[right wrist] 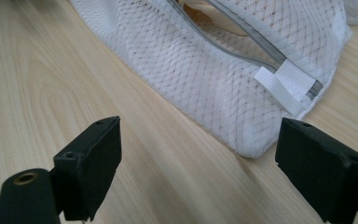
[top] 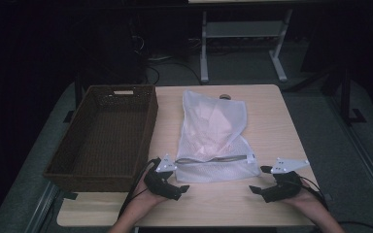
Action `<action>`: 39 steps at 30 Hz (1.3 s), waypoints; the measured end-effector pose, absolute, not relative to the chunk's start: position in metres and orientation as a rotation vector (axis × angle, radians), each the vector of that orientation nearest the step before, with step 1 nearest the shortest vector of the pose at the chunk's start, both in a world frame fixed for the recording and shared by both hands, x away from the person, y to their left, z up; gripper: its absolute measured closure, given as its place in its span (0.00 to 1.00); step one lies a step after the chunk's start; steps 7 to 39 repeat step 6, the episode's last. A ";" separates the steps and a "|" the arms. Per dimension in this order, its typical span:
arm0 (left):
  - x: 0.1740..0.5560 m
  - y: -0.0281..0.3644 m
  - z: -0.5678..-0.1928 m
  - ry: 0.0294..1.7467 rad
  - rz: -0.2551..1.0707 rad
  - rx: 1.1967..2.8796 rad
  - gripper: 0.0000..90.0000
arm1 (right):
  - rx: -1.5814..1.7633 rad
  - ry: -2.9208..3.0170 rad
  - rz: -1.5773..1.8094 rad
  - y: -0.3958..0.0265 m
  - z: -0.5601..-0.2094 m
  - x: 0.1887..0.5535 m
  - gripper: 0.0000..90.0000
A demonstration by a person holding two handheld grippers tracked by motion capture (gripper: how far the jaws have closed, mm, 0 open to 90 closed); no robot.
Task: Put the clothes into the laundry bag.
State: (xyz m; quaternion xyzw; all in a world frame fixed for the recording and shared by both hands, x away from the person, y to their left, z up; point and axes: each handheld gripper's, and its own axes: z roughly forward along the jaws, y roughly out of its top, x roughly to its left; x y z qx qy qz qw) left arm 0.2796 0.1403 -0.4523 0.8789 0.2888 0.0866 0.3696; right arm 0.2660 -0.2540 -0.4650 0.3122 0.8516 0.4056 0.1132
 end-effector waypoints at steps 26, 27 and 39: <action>0.279 0.139 -0.452 0.737 0.229 2.267 0.16 | 0.919 2.488 1.190 -0.256 -0.464 0.266 0.15; 0.279 0.139 -0.452 0.737 0.229 2.267 0.16 | 0.919 2.488 1.190 -0.256 -0.464 0.266 0.15; 0.279 0.139 -0.452 0.737 0.229 2.267 0.16 | 0.919 2.488 1.190 -0.256 -0.464 0.266 0.15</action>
